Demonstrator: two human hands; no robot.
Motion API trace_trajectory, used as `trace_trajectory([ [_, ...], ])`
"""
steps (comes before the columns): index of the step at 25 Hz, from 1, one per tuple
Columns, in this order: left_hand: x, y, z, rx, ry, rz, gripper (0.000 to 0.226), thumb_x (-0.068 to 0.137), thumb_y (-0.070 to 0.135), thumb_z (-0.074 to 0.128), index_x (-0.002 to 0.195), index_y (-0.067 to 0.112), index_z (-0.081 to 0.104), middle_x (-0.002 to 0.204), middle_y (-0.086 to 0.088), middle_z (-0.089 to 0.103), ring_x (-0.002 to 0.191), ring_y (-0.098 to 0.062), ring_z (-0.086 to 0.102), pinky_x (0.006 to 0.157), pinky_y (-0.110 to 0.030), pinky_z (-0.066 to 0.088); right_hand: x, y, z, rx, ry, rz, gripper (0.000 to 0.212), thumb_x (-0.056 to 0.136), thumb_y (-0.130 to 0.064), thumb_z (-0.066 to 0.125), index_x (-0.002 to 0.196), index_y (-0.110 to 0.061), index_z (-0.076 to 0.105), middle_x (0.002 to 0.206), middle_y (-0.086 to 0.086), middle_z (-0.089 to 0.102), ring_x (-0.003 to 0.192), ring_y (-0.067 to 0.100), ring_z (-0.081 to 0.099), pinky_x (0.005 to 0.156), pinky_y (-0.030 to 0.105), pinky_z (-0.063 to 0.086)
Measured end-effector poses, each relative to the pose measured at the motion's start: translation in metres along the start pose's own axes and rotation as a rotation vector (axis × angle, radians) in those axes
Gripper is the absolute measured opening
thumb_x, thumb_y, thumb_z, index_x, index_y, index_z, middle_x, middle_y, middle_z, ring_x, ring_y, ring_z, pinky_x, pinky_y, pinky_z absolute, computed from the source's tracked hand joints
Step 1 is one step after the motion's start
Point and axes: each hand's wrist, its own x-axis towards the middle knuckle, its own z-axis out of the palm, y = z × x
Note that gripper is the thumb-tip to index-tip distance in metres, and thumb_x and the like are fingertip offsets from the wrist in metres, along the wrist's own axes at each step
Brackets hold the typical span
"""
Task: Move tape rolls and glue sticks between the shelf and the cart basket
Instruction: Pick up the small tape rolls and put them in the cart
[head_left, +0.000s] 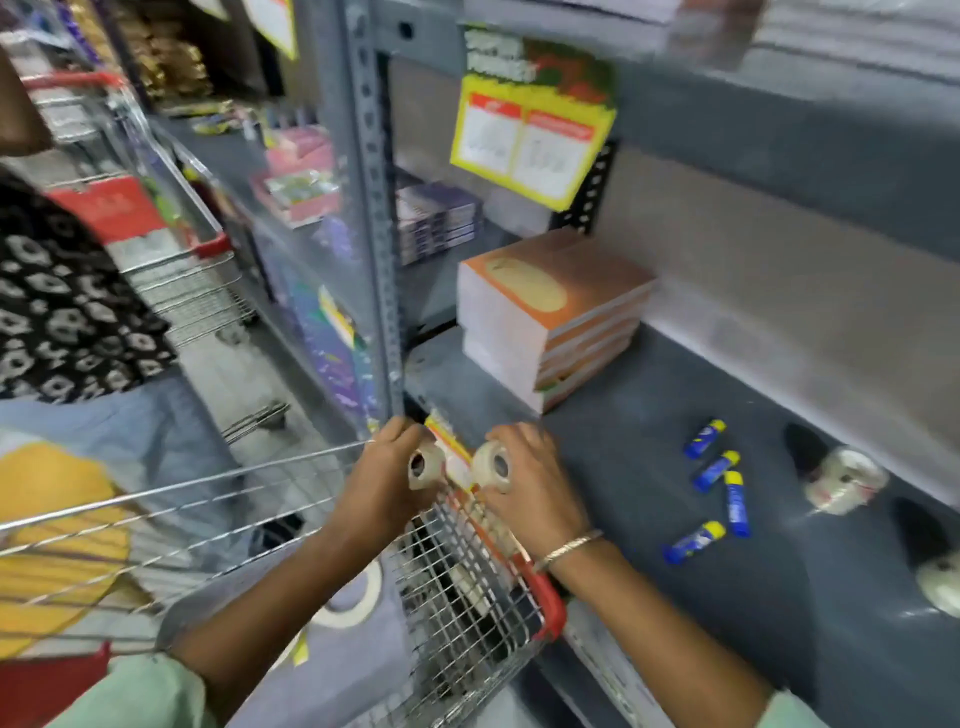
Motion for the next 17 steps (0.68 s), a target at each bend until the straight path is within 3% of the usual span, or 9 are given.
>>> trace_trajectory([
  [2,-0.036,-0.052,0.002,0.007,0.036,-0.176,0.037,0.067,0.010,0.077,0.100,0.009,0.061,0.102,-0.008,0.058,0.088,-0.024,0.057,0.073,-0.026,0.040,0.011,-0.027,0.058,-0.043,-0.176,-0.057,0.042,0.075,-0.009,0.064,0.115,-0.010,0.050,0.123,0.013,0.049,0.115,0.032,0.044,0.097,0.042,0.042],
  [5,-0.094,-0.126,0.031,0.007,0.013,-0.389,0.032,0.069,0.005,0.072,0.099,0.004,0.061,0.102,-0.016,0.058,0.094,-0.035,0.058,0.077,-0.032,0.043,0.010,-0.043,0.151,-0.100,-0.434,-0.079,0.053,0.082,-0.009,0.061,0.131,-0.013,0.043,0.138,0.014,0.039,0.124,0.034,0.039,0.102,0.040,0.039],
  [9,-0.158,-0.195,0.094,0.038,-0.160,-0.656,0.043,0.078,0.009,0.062,0.120,0.006,0.050,0.121,-0.015,0.050,0.112,-0.036,0.050,0.088,-0.040,0.044,-0.005,-0.026,0.252,-0.243,-0.728,-0.119,0.048,0.090,-0.010,0.047,0.137,-0.011,0.037,0.149,0.016,0.030,0.135,0.034,0.031,0.106,0.042,0.038],
  [11,-0.178,-0.216,0.129,0.035,-0.247,-0.726,0.031,0.084,0.010,0.053,0.115,0.007,0.050,0.122,-0.012,0.047,0.112,-0.034,0.049,0.087,-0.042,0.044,-0.013,-0.004,0.293,-0.356,-0.869,-0.116,0.048,0.093,-0.013,0.043,0.140,-0.010,0.031,0.150,0.017,0.027,0.135,0.034,0.033,0.104,0.044,0.039],
  [13,-0.187,-0.233,0.159,0.040,-0.302,-0.731,0.022,0.087,0.011,0.046,0.108,0.007,0.051,0.118,-0.014,0.048,0.109,-0.035,0.050,0.087,-0.045,0.044,-0.022,0.010,0.322,-0.401,-0.915,-0.121,0.041,0.089,-0.007,0.045,0.130,-0.007,0.046,0.137,0.024,0.043,0.121,0.037,0.050,0.090,0.045,0.049],
  [15,-0.188,-0.247,0.184,0.040,-0.339,-0.752,0.026,0.087,0.011,0.046,0.113,0.007,0.049,0.119,-0.015,0.046,0.111,-0.036,0.047,0.089,-0.048,0.044,-0.029,0.023,0.354,-0.449,-0.987,-0.106,0.032,0.070,-0.001,0.043,0.087,-0.008,0.070,0.090,0.018,0.070,0.079,0.033,0.070,0.058,0.037,0.057],
  [17,-0.185,-0.257,0.204,0.034,-0.360,-0.769,0.036,0.085,0.008,0.048,0.121,0.008,0.045,0.124,-0.015,0.044,0.114,-0.036,0.043,0.091,-0.047,0.043,-0.041,0.044,0.388,-0.521,-0.934,-0.082,0.035,0.061,-0.012,0.035,0.059,-0.015,0.069,0.059,0.002,0.069,0.055,0.019,0.068,0.043,0.021,0.051],
])
